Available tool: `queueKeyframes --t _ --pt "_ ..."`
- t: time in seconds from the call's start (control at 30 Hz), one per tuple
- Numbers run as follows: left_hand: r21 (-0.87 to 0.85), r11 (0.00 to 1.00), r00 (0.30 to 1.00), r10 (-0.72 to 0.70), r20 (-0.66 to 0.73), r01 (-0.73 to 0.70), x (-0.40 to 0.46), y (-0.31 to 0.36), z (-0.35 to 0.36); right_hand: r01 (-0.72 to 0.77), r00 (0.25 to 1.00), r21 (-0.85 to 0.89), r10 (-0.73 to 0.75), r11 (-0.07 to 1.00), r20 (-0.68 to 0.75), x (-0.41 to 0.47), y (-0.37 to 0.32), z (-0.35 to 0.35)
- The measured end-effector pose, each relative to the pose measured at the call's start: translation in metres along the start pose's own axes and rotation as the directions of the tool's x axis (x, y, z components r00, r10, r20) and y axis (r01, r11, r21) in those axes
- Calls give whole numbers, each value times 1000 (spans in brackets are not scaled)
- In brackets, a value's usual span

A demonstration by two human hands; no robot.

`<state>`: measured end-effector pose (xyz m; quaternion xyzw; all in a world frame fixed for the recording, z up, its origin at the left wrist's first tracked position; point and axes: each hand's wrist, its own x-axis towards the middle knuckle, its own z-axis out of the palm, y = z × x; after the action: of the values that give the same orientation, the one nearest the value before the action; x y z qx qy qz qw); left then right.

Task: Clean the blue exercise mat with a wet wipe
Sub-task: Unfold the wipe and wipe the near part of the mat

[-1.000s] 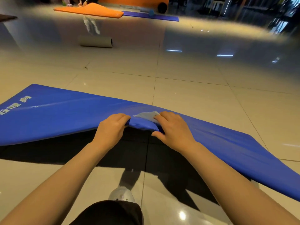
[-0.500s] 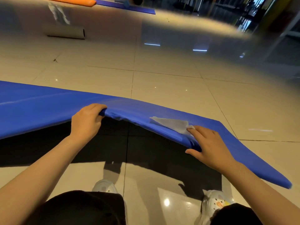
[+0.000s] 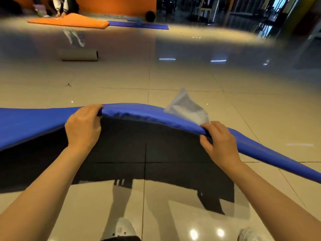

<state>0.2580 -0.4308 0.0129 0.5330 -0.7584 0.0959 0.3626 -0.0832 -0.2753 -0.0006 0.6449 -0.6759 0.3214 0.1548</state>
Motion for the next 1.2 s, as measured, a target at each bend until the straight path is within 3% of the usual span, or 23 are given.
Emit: queueKeyframes --t 0.1,0.23,0.27,0.33,0.4,0.57,0.7,0.77,0.9,1.1,1.2 --pt "61 993 982 -111 151 103 -58 -33 24 28 975 26 -33 999 218 -28 -5 47" --pt "177 966 867 -250 431 191 -126 -68 52 147 889 14 -138 989 436 -65 -12 91" --pt "211 965 815 -244 526 153 -138 -73 59 182 870 12 -166 983 465 -78 -9 100" --pt "273 960 637 -248 729 61 -158 -75 74 233 823 -4 -195 972 533 -107 0 116" --pt "286 958 510 -253 823 13 -168 -68 86 236 796 -19 -182 972 578 -132 12 127" --pt "102 995 485 -82 871 -14 -151 -31 105 102 742 -29 -57 994 668 -144 21 130" --pt "-73 996 471 39 882 55 -132 7 100 -308 692 -63 269 949 670 -124 21 109" --pt "-147 987 440 107 892 58 -125 29 95 -408 666 -72 351 910 658 -112 24 93" --pt "-260 962 361 272 892 -83 -107 79 81 -418 697 -64 365 906 617 -78 36 47" --pt "-372 886 335 451 827 -276 -61 152 53 -334 770 -75 318 939 553 -18 57 -27" --pt "-376 848 309 496 811 -374 -44 184 45 -405 760 -46 364 913 538 -5 73 -54"
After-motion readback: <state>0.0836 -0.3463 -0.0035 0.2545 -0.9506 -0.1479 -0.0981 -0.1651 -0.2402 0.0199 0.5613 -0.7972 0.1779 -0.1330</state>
